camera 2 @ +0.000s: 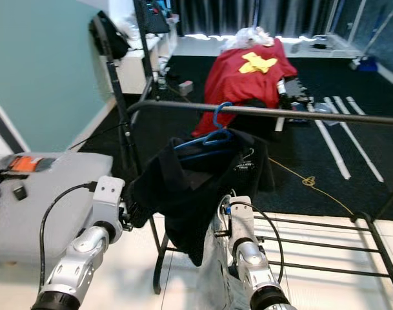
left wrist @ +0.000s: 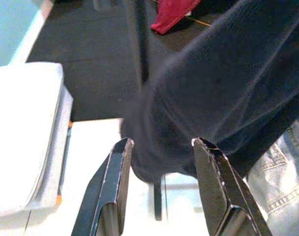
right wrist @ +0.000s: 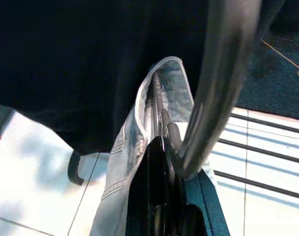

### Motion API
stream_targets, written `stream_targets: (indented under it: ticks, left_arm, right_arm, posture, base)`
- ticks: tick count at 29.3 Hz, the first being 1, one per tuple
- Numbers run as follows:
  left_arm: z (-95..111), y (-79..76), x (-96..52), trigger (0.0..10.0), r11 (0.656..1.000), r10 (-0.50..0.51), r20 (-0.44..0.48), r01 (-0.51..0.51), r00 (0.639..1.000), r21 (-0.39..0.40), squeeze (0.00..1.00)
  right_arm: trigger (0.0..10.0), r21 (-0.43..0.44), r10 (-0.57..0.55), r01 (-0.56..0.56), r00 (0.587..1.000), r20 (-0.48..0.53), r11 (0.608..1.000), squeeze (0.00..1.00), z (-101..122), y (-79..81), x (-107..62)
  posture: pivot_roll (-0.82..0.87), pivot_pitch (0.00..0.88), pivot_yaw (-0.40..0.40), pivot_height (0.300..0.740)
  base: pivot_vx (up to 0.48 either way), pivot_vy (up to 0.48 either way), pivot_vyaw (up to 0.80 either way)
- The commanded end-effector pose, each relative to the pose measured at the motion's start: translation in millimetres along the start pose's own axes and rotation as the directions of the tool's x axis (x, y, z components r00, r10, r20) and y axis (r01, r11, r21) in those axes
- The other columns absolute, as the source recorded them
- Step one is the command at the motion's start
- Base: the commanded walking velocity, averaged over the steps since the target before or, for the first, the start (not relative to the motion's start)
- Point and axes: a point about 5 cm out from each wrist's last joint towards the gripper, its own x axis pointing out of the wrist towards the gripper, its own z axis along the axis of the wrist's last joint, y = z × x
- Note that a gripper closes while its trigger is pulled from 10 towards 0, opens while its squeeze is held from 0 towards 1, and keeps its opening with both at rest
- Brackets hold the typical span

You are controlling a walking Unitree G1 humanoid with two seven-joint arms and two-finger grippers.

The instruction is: Hang hanger

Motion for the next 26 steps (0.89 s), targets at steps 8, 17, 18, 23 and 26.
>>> stream_targets:
  ticks: [8, 17, 18, 23, 26]
  left_arm:
    - [-4.1, 3.0, 3.8, 10.0, 0.999, 0.03, -0.053, -0.03, 0.998, 0.014, 0.0]
    - [-9.0, 5.4, 4.0, 10.0, 0.996, 0.052, -0.063, -0.056, 0.997, -0.063, 0.0]
    - [-9.3, 5.8, 3.8, 10.0, 0.996, 0.054, -0.063, -0.058, 0.997, -0.069, 0.0]
    - [-8.9, 5.5, 3.7, 10.0, 0.993, 0.058, -0.058, -0.064, 0.997, -0.096, 0.0]
    - [-8.5, 4.5, 4.0, 10.0, 0.993, 0.053, -0.056, -0.058, 0.997, -0.101, 0.0]
  right_arm:
    - [10.0, 0.026, -0.03, 0.029, 0.999, 0.016, 0.999, 0.0, 0.9, -7.4, -0.2]
    - [10.0, 0.01, 0.021, -0.021, 1.0, -0.01, 1.0, 0.0, -0.8, -3.5, 0.6]
    - [10.0, 0.008, 0.026, -0.026, 1.0, -0.012, 1.0, 0.0, -1.1, -2.9, 0.6]
    - [10.0, -0.006, 0.036, -0.036, 0.999, -0.009, 0.999, 0.0, -0.3, -1.9, 0.7]
    - [10.0, -0.006, 0.036, -0.036, 0.999, -0.006, 0.999, 0.0, 0.7, -1.8, 1.1]
  posture:
    - [0.08, 0.006, 0.036, 0.74]
    - [0.07, 0.003, 0.034, 0.74]
    - [0.07, 0.001, 0.03, 0.74]
    - [0.07, 0.0, 0.024, 0.74]
    - [0.07, 0.0, 0.022, 0.74]
  base:
    - [0.0, -0.06, 0.0]
    - [0.0, 0.0, 0.0]
    - [0.0, 0.0, 0.0]
    - [0.0, 0.0, 0.0]
    - [0.0, 0.0, 0.0]
